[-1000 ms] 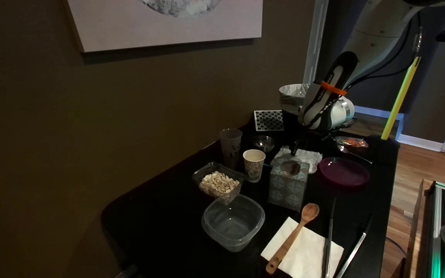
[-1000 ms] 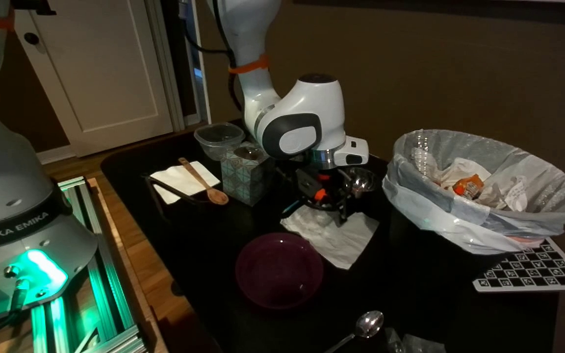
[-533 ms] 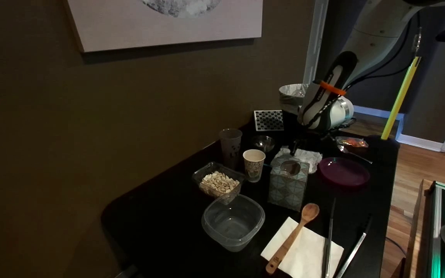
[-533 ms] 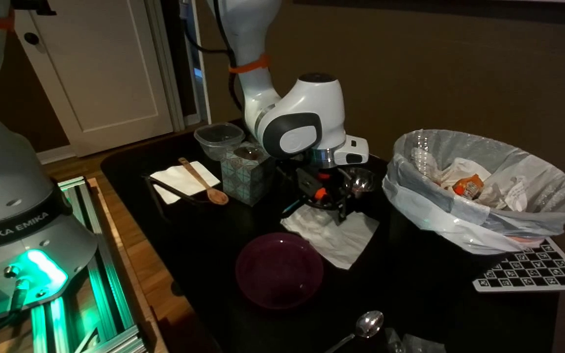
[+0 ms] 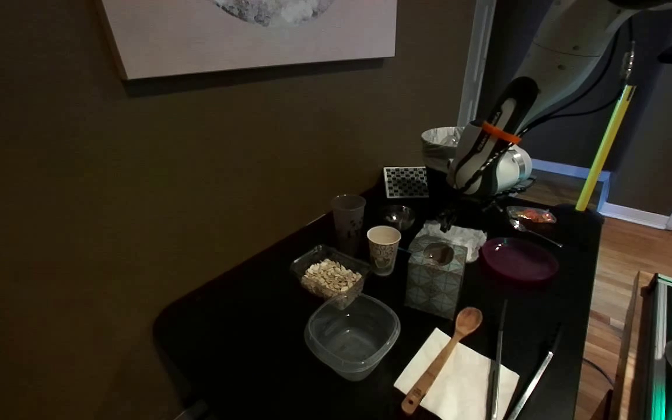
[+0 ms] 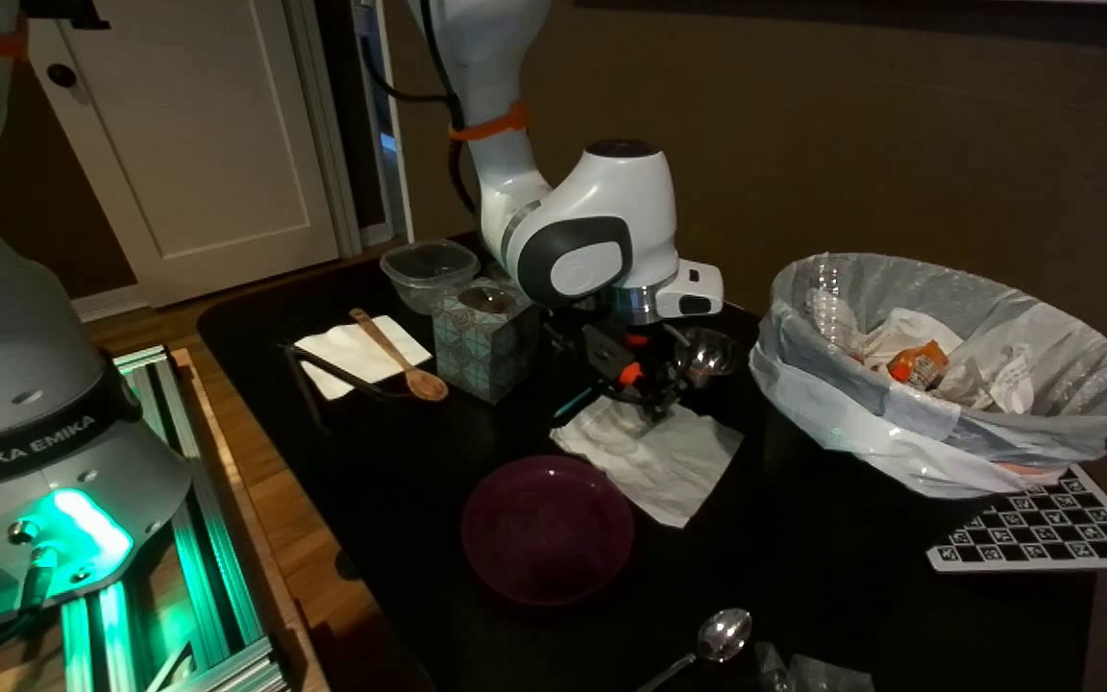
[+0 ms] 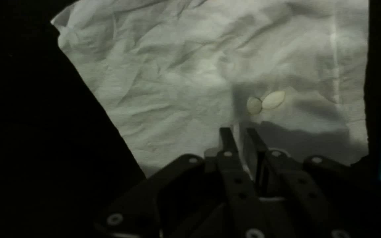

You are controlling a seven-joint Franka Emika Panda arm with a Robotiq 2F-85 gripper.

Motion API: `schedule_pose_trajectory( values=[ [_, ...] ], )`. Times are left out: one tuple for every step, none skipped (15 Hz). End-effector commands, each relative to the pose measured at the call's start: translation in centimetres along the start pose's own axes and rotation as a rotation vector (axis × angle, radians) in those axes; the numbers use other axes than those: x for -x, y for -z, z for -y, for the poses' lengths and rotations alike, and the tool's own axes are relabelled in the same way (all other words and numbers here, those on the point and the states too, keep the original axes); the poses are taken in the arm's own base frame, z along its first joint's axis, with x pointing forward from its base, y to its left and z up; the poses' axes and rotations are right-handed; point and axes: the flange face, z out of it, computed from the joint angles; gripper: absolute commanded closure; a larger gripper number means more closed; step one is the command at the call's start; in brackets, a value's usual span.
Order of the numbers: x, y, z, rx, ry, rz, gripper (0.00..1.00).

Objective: Put some contents from the bowl onto the white towel, then put the towel in the bin

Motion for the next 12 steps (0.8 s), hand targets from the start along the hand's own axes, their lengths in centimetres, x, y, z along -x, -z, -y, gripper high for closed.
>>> schedule_pose_trajectory(
  values=[
    [-0.8, 0.7, 0.6, -0.027, -0.039, -0.004, 0.58],
    [-1.3, 1.3, 0.9, -0.034, -0.046, -0.01, 0.53],
    [-2.0, 2.5, 1.6, -0.05, -0.052, -0.018, 0.46],
    [-2.7, 3.7, 2.2, -0.058, -0.052, -0.027, 0.4],
    [-3.4, 4.8, 2.8, -0.074, -0.051, -0.034, 0.31],
    [-4.2, 6.1, 3.7, -0.086, -0.038, -0.04, 0.24],
    [-4.9, 7.6, 4.7, -0.103, -0.021, -0.037, 0.16],
    [-5.5, 8.9, 5.5, -0.116, -0.008, -0.035, 0.09],
    [-6.1, 10.6, 6.7, -0.143, 0.008, -0.026, 0.01],
    [-6.7, 11.9, 7.6, -0.165, 0.015, -0.018, 0.0],
    [-7.1, 13.4, 8.9, -0.197, 0.019, -0.004, 0.0],
    [-7.5, 14.6, 10.1, -0.223, 0.02, 0.009, 0.0]
  ],
)
